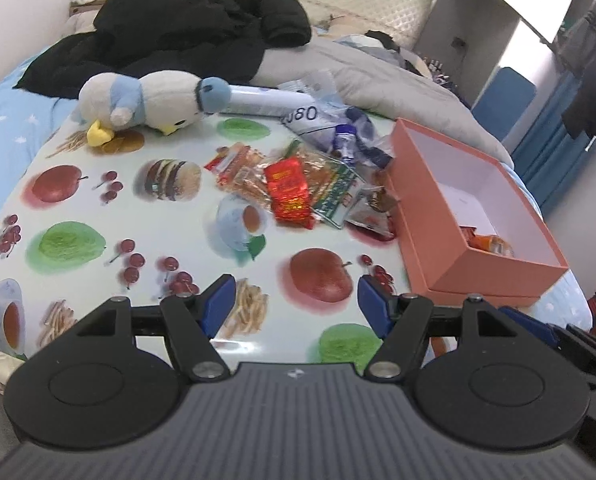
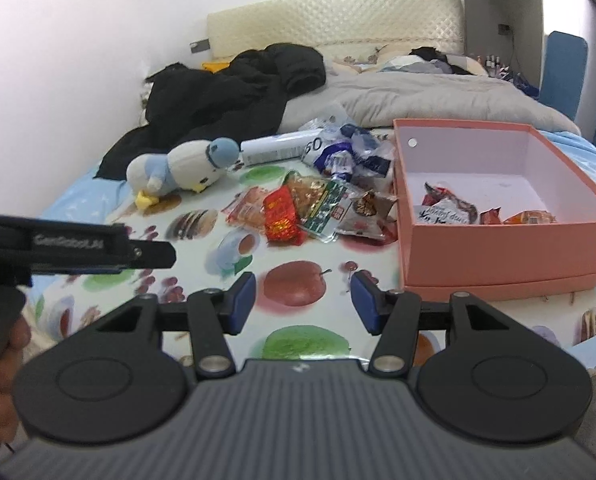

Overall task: Organize snacks
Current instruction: 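Withdraw both open tools from the box back toward the snack pile, then reach the left tool to the red tea pack while the right tool reaches a clear bag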

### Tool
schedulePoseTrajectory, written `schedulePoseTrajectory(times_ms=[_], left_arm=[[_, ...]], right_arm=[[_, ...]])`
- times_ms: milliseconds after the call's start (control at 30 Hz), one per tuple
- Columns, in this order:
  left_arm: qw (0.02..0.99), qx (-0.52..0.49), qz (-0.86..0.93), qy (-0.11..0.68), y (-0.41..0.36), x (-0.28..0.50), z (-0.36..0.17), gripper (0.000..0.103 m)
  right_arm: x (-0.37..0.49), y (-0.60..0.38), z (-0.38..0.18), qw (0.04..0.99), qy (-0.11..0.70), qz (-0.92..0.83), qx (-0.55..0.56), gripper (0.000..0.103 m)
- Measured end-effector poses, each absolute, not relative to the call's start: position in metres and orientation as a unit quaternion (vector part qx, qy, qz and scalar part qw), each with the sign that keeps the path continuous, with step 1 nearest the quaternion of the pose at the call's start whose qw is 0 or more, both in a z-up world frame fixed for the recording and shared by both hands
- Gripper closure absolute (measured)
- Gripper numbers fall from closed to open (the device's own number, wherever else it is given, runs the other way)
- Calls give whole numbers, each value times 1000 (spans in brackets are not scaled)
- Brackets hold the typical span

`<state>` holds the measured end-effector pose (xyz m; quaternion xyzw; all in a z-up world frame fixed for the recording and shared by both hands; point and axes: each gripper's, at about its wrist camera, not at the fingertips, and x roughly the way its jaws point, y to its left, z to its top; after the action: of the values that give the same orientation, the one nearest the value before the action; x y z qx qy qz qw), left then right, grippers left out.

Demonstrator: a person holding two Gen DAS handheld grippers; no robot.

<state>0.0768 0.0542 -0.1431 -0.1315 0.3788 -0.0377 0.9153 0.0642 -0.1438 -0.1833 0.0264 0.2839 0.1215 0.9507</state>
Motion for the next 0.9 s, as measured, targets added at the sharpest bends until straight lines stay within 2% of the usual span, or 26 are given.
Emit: schedulePoseTrajectory(times_ms=[367, 700, 900], left_arm=[[908, -152, -24, 390, 73, 119, -172, 31], [888, -215, -29, 406, 99, 198, -216, 31], [888, -213, -34, 405, 92, 242, -235, 31]], right_arm=[[100, -124, -203, 950, 291, 110, -6, 47], [162, -106, -230, 961, 273, 39, 7, 48], [207, -103, -249, 963, 270, 8, 3, 49]])
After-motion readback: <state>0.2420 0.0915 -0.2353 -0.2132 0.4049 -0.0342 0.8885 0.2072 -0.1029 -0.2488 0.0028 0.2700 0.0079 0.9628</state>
